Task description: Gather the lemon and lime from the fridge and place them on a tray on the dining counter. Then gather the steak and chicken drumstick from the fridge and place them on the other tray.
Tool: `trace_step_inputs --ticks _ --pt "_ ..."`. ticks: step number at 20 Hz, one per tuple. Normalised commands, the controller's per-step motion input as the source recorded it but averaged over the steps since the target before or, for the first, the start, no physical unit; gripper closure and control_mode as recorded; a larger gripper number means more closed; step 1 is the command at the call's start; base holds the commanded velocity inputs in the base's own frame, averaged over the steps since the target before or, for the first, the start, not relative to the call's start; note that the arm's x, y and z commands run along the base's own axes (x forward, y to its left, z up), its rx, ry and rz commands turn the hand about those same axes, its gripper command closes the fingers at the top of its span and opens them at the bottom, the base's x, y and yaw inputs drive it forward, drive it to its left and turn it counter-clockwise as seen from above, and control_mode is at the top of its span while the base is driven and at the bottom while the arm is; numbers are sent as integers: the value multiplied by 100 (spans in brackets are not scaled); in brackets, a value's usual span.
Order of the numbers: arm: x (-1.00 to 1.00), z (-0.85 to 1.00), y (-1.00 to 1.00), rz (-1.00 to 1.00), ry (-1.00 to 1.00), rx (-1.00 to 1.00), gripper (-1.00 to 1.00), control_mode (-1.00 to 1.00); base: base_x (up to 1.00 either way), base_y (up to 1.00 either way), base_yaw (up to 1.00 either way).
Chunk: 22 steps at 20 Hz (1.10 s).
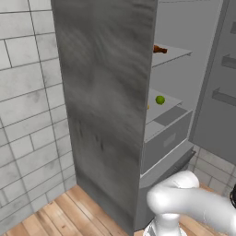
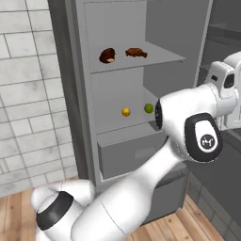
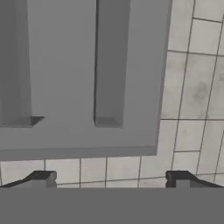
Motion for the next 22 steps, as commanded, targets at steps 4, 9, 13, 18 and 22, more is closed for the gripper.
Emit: trace_step_inputs --ticks 4,9,13,18,22 --pt "-10 1 100 4 6 -4 -100 -100 0 0 0" --pt "0 0 100 1 7 -4 -100 -100 0 0 0" --pt "-1 -12 100 0 3 0 -100 -100 0 0 0" --pt "-5 -43 84 0 -5 26 -100 -100 0 0 0" --pt "0 -35 64 1 -6 41 -100 -100 0 0 0"
